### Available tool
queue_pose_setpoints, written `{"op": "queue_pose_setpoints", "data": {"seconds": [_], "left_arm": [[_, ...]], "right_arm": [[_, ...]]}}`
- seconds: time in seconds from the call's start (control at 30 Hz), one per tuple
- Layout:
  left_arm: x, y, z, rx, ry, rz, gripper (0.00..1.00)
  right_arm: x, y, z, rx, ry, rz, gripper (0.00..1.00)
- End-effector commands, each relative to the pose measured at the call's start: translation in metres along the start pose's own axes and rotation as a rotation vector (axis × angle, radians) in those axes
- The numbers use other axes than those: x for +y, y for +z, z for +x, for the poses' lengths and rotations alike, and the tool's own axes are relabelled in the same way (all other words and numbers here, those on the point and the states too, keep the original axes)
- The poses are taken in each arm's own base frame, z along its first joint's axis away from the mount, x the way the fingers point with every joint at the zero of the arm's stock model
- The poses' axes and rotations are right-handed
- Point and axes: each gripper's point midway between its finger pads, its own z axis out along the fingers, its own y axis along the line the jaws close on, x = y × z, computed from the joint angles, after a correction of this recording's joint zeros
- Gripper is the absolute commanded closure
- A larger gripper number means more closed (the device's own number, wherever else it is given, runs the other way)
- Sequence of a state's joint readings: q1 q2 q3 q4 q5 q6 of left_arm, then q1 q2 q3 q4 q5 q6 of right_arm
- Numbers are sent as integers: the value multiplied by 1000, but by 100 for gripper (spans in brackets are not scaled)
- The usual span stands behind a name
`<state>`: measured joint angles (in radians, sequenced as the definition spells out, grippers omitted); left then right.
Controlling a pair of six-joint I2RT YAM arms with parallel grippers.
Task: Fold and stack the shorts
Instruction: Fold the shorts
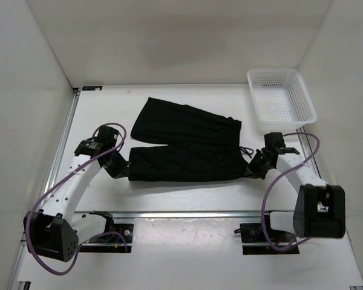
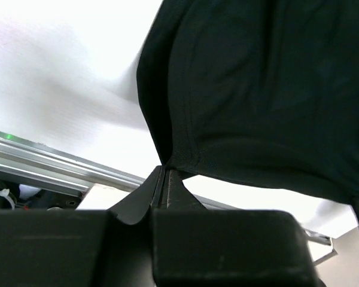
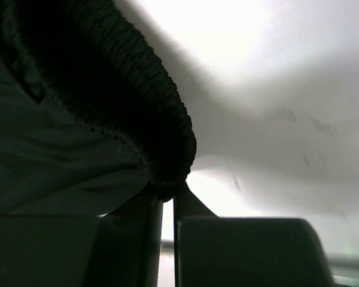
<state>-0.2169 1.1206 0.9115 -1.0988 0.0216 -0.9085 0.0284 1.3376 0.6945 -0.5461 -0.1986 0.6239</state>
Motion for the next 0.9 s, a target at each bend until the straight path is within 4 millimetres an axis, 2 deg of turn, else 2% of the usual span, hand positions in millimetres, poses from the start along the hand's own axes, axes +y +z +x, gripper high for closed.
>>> {"op": "queue_pose_setpoints", "data": {"seconds": [0.0, 0.07, 0.13, 0.17, 0.2, 0.23, 0.27, 0.3, 0.33, 0.37, 0.4, 0.47, 0.5, 0.53, 0.57, 0.6, 0.63, 0.67, 0.7, 0.73, 0.77, 0.8, 0.83, 0.87], "left_arm": [[-12, -22, -16, -64, 23, 48, 90], [-25, -34, -32, -114, 31, 68, 90], [-36, -36, -49, -153, 54, 59, 90], [-52, -50, -69, -205, 62, 92, 90], [-58, -40, -80, -201, 73, 48, 90], [-67, -40, -90, -212, 86, 44, 90], [-88, -56, -110, -264, 103, 77, 90], [-94, -39, -122, -249, 115, 22, 90], [-103, -39, -135, -259, 117, 24, 90], [-120, -57, -158, -315, 120, 55, 90], [-127, -41, -170, -294, 126, 26, 90], [-139, -40, -195, -311, 123, 25, 90], [-162, -60, -215, -374, 126, 85, 90], [-166, -38, -230, -358, 131, 56, 90], [-168, -34, -241, -351, 118, 55, 90], [-188, -50, -257, -401, 141, 109, 90], [-193, -17, -269, -360, 145, 96, 90], [-200, -9, -274, -349, 147, 105, 90], [-212, -21, -293, -398, 134, 155, 90], [-215, 7, -303, -366, 136, 168, 90], [-227, 14, -308, -370, 142, 210, 90], [-229, 20, -324, -386, 129, 246, 90], [-253, 21, -333, -409, 139, 354, 90], [-253, 46, -340, -393, 135, 361, 80]], "right_arm": [[-21, -19, 15, -5, 3, 88, 100], [-21, -31, 14, -37, -3, 95, 100], [-13, -43, 5, -65, -8, 87, 100], [-9, -47, -2, -87, -13, 82, 100], [1, -55, -11, -114, -20, 63, 100], [4, -56, -16, -115, -20, 62, 100], [9, -58, -21, -122, -22, 57, 100], [12, -60, -29, -137, -14, 63, 100], [22, -62, -41, -147, -16, 56, 100], [28, -64, -51, -166, -19, 55, 100], [40, -67, -67, -181, -22, 45, 100], [52, -70, -85, -211, -27, 36, 100], [55, -63, -92, -195, -14, 47, 100], [67, -71, -109, -234, -21, 34, 100], [72, -71, -119, -246, -21, 36, 100], [73, -58, -126, -220, -16, 55, 100], [88, -65, -144, -253, -14, 30, 100], [92, -63, -154, -264, -3, 35, 100], [93, -47, -163, -239, 3, 54, 100], [101, -43, -171, -238, 13, 41, 100], [124, -52, -191, -288, 11, -5, 100], [127, -35, -203, -275, 23, 4, 100], [137, -31, -216, -296, 27, -14, 95], [164, -42, -235, -344, 1, -81, 79]]}}
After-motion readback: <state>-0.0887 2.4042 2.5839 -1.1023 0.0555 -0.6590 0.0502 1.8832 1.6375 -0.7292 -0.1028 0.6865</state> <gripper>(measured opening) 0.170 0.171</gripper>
